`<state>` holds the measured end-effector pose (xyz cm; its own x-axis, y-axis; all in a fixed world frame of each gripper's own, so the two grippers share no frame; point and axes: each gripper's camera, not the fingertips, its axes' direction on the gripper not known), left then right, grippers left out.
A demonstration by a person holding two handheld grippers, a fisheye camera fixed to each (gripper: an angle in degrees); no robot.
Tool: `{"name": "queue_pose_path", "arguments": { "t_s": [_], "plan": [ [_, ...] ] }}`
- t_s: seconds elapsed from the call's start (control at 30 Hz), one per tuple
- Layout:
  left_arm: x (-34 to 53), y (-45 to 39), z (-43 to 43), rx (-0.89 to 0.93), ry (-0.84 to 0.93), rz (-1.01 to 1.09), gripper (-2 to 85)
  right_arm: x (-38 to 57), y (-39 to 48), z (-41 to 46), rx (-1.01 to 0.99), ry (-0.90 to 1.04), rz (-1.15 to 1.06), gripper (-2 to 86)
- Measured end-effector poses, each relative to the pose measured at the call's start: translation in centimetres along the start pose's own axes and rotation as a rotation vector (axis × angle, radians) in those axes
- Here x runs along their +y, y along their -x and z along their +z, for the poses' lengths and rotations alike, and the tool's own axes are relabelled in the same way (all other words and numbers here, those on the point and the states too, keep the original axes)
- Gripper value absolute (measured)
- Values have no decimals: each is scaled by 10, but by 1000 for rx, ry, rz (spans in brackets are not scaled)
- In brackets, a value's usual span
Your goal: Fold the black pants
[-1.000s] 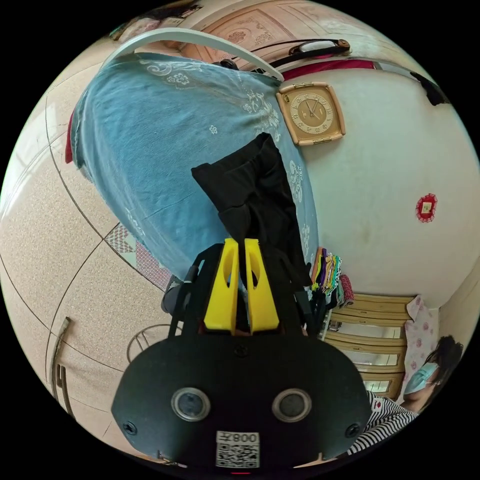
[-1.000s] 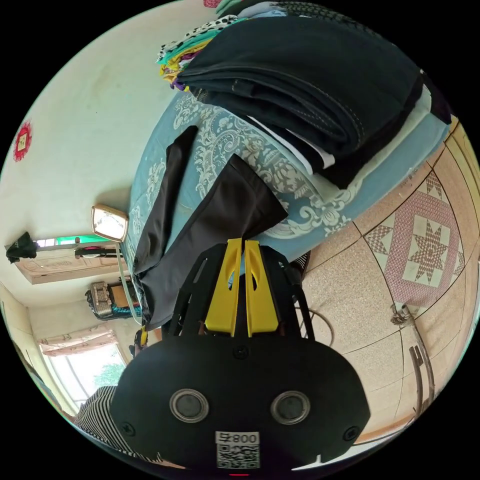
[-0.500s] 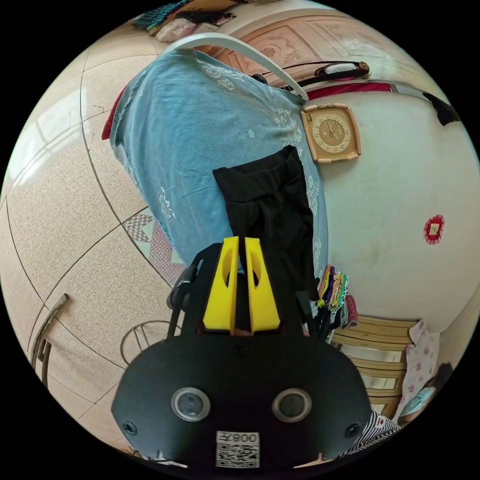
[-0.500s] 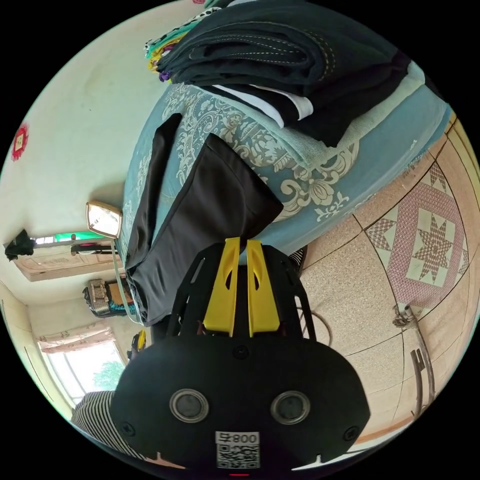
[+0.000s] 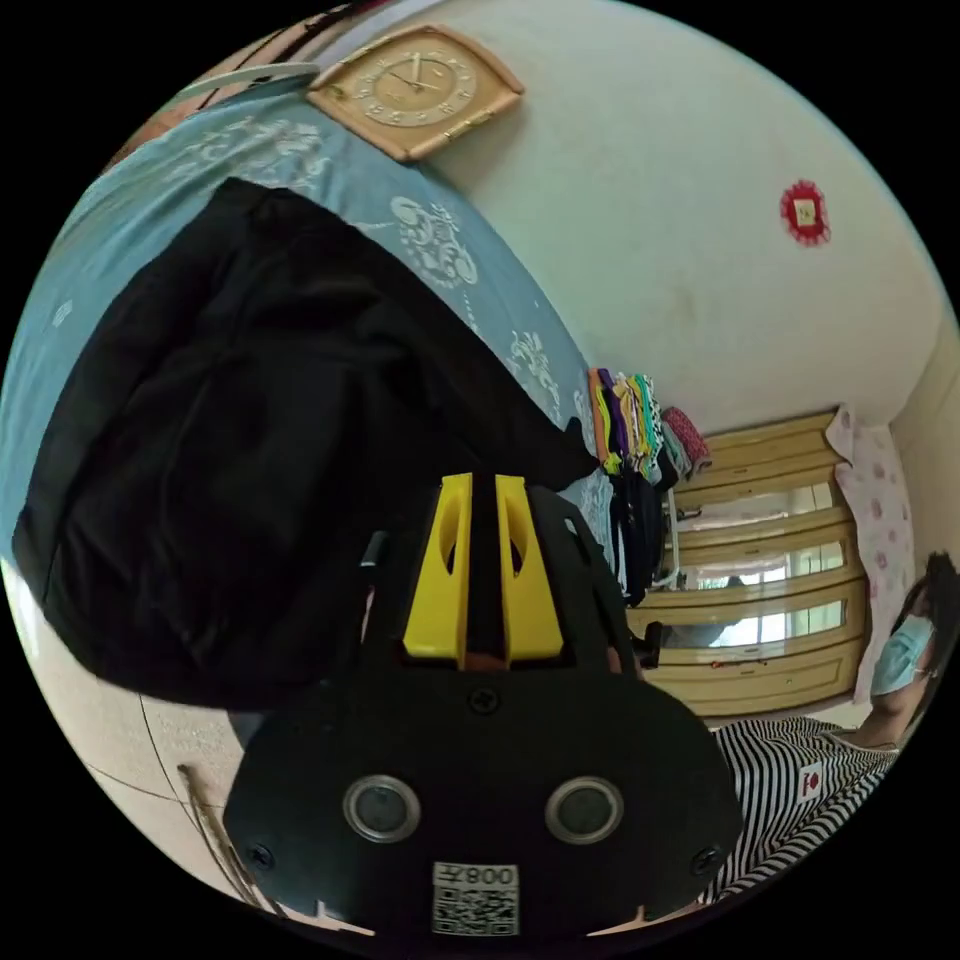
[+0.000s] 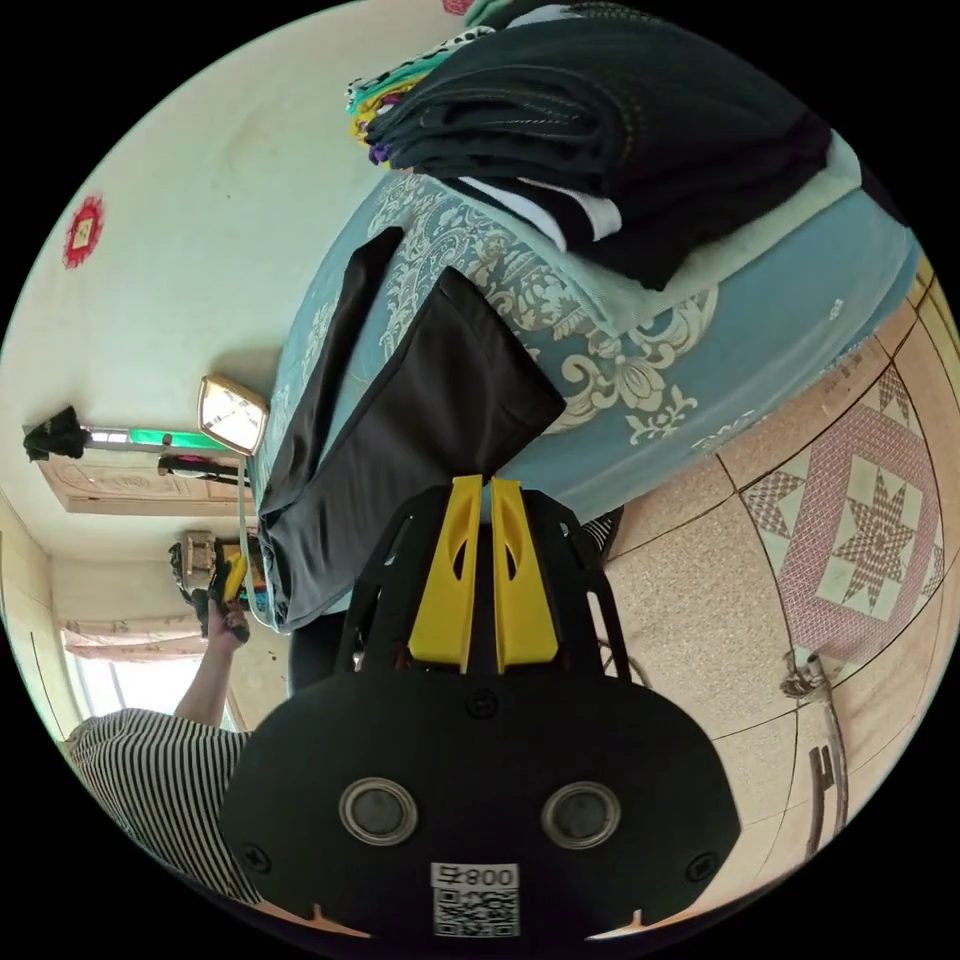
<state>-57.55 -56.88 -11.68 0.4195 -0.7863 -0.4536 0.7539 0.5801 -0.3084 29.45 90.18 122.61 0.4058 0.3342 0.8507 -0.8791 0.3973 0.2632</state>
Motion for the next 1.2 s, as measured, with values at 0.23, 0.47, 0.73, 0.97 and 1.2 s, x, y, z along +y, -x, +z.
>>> {"name": "queue_pose_path", "arguments": {
  "t_s": [0.23,0.47,0.73,0.97,1.2],
  "plan": [
    [-171,-172,138,-139,251,375,86,-31,55,-46,56,-127,-155,46],
    [-298,-307,262,-283,420,636,102,-169,179,2,230,-103,-472,65],
    [-380,-387,342,-550,568,896,116,-310,247,81,299,-1,-432,78],
    [-424,-420,348,-589,556,935,49,-344,257,116,326,86,-405,56],
    [-450,-443,298,-474,479,866,27,-330,281,69,207,45,-447,34]
  ]
}}
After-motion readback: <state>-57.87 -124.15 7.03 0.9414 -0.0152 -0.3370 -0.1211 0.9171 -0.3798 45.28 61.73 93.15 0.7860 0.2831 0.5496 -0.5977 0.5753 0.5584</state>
